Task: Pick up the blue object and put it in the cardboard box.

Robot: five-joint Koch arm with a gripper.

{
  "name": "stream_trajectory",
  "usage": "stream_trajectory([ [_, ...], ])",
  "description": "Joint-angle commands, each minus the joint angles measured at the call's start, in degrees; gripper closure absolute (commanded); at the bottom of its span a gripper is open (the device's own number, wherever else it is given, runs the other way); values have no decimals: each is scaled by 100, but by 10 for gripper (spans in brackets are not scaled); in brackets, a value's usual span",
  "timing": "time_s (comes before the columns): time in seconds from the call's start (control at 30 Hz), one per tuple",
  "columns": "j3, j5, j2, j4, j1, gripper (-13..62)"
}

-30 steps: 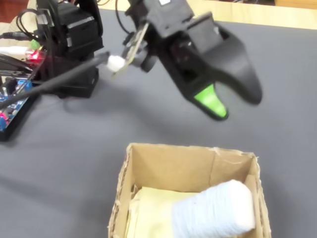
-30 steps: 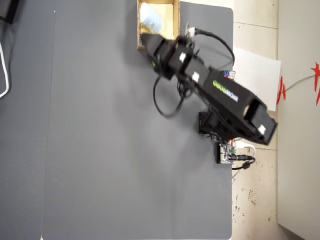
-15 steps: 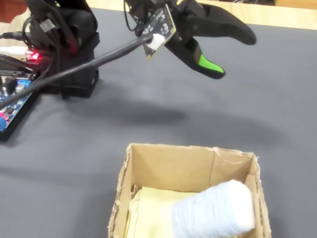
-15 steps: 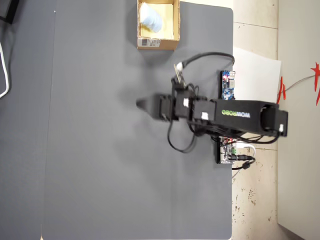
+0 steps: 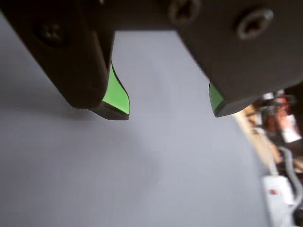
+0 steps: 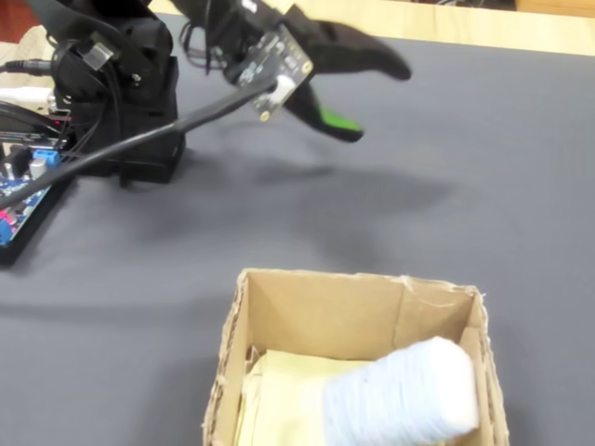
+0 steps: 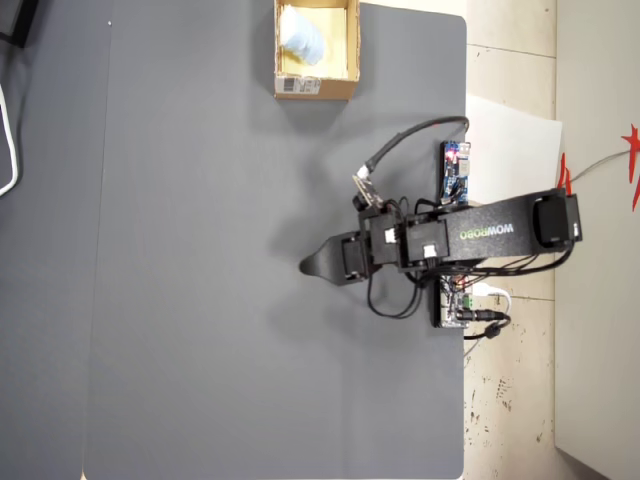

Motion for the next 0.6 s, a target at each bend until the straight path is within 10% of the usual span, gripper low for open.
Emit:
stream_trajectory([
  [0.0, -35, 176, 492, -624, -79, 156],
  [0.57, 993, 211, 501, -765, -18, 153],
])
